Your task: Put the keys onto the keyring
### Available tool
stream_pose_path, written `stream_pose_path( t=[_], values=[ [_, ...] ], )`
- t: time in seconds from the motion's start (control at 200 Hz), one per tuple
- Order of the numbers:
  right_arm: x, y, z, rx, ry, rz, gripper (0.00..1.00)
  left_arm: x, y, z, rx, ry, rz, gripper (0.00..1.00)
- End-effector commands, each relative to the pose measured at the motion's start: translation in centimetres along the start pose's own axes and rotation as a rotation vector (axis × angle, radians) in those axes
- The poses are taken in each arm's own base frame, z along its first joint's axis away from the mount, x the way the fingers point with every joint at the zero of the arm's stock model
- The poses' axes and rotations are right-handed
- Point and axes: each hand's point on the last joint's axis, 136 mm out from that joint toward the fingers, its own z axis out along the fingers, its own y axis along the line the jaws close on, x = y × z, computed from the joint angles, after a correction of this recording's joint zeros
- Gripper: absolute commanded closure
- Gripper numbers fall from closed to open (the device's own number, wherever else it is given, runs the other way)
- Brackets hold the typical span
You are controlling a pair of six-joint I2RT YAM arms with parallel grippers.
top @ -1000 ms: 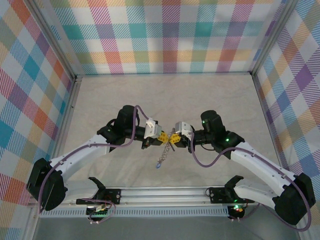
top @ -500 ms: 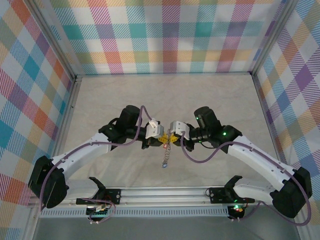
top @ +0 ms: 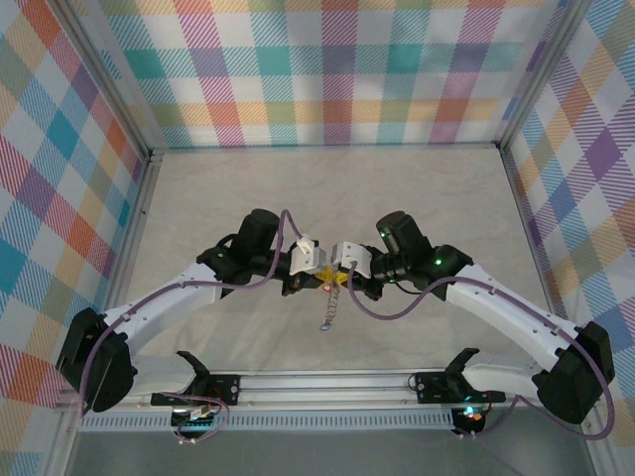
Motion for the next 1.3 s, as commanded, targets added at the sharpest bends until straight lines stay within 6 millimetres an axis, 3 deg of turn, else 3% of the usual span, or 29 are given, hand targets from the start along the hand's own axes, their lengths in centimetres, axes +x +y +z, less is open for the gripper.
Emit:
stream_pose_path(
  t=[0.0,0.21,0.7,1.08,1.295],
  values=[
    [-2.6,0.1,-0.7,0.005,-0.11,-0.05,1.0,-1.2,-1.0,0.4,0.043,-0.012,0.041,1.0],
    [-2.2,0.6,-1.3,0.013,-0.165,-0.049,0.85,-2.3,-1.2,-0.3,0.024,-0.054,0.068,1.0],
    [-1.7,1.2,-1.9,0.039,-0.223,-0.036,0.8,-4.5,-2.3,-1.7,0.027,-0.162,0.12,1.0],
    [-4.5,1.1,-2.1,0.013,-0.355,-0.057,0.82,-4.9,-2.2,-1.6,0.026,-0.194,0.107,1.0],
    [-4.8,1.2,-2.0,0.0,-0.379,-0.049,0.83,-4.9,-2.0,-1.4,0.029,-0.205,0.087,1.0]
  ],
)
